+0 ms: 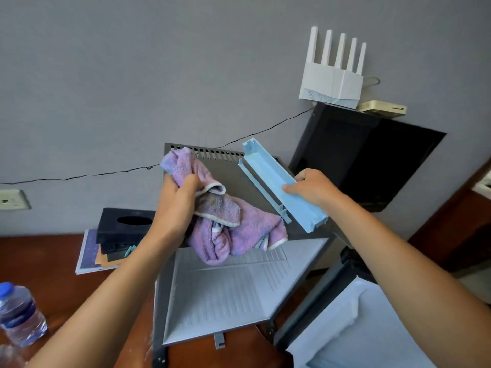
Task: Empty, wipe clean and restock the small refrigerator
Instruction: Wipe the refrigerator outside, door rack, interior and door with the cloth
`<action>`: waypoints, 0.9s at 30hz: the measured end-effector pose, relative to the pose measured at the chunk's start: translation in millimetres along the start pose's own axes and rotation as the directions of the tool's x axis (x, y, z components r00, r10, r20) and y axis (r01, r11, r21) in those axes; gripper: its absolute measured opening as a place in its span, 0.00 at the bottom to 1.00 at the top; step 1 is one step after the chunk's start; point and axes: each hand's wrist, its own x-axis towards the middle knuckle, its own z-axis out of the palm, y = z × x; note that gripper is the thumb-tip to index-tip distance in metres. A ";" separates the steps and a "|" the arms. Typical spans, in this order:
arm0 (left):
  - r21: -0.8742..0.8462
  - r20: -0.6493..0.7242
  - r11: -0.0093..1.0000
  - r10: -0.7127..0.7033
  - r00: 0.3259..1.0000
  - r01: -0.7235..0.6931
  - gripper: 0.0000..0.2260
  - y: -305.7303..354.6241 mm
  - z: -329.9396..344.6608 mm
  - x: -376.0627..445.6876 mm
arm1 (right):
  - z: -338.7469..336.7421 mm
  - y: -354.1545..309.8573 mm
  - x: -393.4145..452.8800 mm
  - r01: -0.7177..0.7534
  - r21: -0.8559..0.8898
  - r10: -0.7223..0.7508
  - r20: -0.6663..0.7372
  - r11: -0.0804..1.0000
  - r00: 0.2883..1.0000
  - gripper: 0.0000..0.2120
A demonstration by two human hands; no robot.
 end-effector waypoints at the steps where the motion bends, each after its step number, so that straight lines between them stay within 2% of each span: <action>1: 0.003 0.008 1.000 -0.019 1.000 0.019 0.02 1.6 0.1 -3.0 | -4.2 5.0 -11.5 0.026 0.035 -0.025 -0.022 0.999 0.999 0.14; 6: -0.072 0.074 0.987 -0.140 0.987 0.145 0.11 9.4 -3.0 -35.4 | -21.8 25.9 -68.8 0.125 0.279 -0.118 -0.041 0.952 0.992 0.11; 12: -0.215 0.243 0.932 -0.239 0.940 0.292 0.17 13.0 36.9 -162.4 | -19.4 58.2 -139.2 0.187 0.558 -0.285 0.094 0.809 0.954 0.05; 15: -0.328 0.225 0.874 -0.298 0.928 0.360 0.23 8.0 73.1 -220.4 | 2.1 83.7 -163.9 0.235 0.627 -0.390 0.120 0.743 0.913 0.05; 18: -0.334 0.159 0.850 -0.375 0.913 0.407 0.23 -4.5 86.5 -260.5 | 23.6 114.3 -182.5 0.272 0.594 -0.484 0.231 0.758 0.844 0.11; 21: -0.296 0.124 0.840 -0.438 0.891 0.454 0.19 -14.7 85.4 -280.0 | 32.5 140.7 -194.6 0.398 0.348 -0.488 0.224 0.849 0.844 0.14; 24: -0.324 0.087 0.818 -0.474 0.876 0.475 0.18 -28.4 83.7 -292.9 | 31.6 152.1 -209.2 0.499 0.241 -0.548 0.229 0.833 0.805 0.18; 27: -0.300 0.096 0.812 -0.496 0.863 0.500 0.17 -42.2 83.7 -303.3 | 31.6 151.3 -224.1 0.585 0.167 -0.607 0.286 0.793 0.741 0.14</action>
